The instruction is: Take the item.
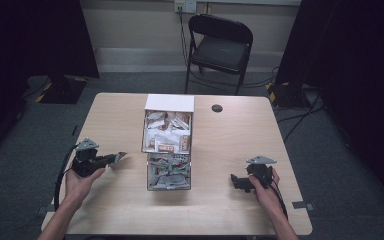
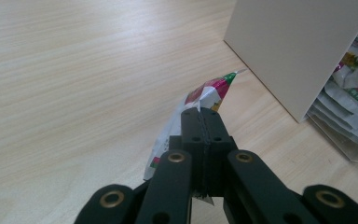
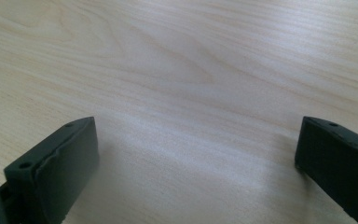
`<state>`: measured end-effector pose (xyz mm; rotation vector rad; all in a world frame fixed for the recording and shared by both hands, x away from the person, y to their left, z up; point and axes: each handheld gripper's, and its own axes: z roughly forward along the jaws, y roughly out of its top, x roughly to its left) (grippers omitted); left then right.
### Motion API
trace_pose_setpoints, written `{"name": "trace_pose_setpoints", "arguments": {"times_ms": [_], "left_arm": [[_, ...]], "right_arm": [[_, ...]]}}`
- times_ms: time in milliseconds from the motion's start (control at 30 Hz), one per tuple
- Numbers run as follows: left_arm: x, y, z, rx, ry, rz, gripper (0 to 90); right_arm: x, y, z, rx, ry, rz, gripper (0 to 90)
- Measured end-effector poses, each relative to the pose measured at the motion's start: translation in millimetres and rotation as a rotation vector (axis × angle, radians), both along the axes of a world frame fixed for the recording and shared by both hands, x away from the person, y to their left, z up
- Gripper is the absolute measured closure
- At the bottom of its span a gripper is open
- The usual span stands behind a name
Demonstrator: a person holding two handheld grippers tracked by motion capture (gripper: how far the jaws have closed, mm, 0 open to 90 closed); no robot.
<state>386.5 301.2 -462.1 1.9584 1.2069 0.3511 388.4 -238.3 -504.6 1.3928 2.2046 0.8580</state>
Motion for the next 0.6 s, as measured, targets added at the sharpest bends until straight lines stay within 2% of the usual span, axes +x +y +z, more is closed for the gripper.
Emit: {"name": "trace_pose_setpoints", "arguments": {"times_ms": [67, 133, 433, 600], "left_arm": [[1.0, -1.2, -1.4, 0.0, 0.005, -0.003, 90.0], [4.2, -6.0, -6.2, 0.033, 0.025, -0.027, 90.0], [11.2, -9.2, -12.4, 0.009, 0.032, -0.009, 90.0], [13.1, -12.6, -15.2, 0.009, 0.038, -0.025, 88.6]], "right_arm": [[-0.1, 0.1, 0.1, 0.0, 0.001, -0.001, 0.0], [0.0, 0.0, 0.0, 0.0, 0.0, 0.0, 0.0], [-0.1, 0.1, 0.0, 0.0, 0.001, -0.001, 0.0], [0.0, 0.0, 0.0, 0.0, 0.0, 0.0, 0.0]]}}
